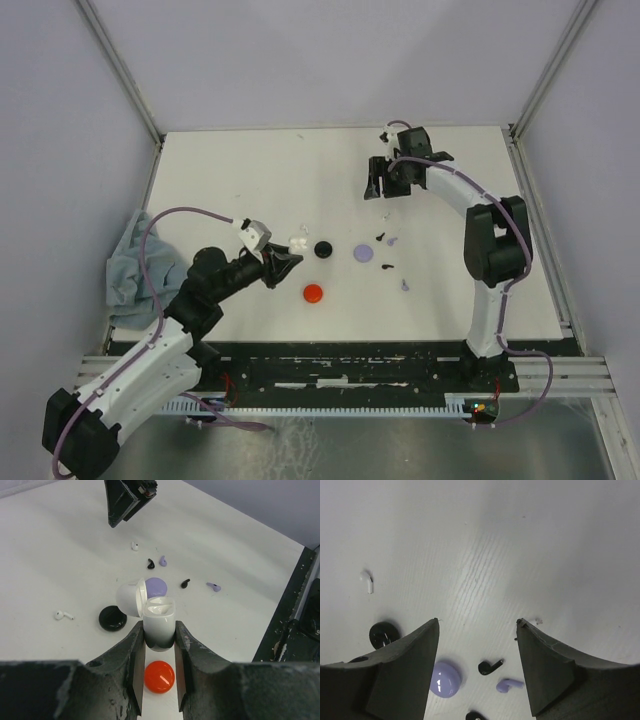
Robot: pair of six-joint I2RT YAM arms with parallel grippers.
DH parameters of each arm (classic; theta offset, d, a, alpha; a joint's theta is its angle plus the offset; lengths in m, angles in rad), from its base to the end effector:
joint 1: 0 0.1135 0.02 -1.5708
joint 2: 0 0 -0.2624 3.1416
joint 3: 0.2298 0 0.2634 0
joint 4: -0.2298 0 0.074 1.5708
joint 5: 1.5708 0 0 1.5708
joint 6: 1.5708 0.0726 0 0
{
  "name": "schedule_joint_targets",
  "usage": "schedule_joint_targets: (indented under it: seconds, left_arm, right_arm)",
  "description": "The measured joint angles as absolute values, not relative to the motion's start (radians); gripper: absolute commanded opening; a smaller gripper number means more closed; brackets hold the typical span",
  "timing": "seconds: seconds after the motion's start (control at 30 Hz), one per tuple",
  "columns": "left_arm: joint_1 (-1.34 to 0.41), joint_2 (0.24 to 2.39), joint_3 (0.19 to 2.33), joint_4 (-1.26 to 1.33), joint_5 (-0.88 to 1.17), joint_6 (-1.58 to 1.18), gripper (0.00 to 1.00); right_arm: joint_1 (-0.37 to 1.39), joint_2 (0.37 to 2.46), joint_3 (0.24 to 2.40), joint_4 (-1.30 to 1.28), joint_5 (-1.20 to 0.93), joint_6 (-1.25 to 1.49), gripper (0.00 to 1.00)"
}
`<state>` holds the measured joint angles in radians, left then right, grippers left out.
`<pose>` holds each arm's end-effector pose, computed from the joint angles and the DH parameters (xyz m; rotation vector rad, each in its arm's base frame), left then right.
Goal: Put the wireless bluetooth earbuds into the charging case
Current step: Pick up the earbud from the center of the board.
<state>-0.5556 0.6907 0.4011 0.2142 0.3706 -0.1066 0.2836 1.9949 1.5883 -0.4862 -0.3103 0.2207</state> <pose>0.1747 -0.1394 0.2543 0.6583 1.5719 -0.8038 0.4518 0.1548 0.1949 -0.2161 2.4904 0.5976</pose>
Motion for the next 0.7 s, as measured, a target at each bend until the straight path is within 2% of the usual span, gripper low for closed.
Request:
schedule_joint_targets:
  seconds: [0.27,0.7]
  left_arm:
    - [-0.552,0.711,0.401,0.202,0.345,-0.106,0.03]
    - [-0.551,0.732,0.402,0.191,0.342,-0.105,0.03]
  right_arm:
    - [0.273,2.141,1.647,-0.479,-0.319,0.243,0.72]
    - [0.249,2.161,1.607,-0.494,-0.312,0.251,0.7]
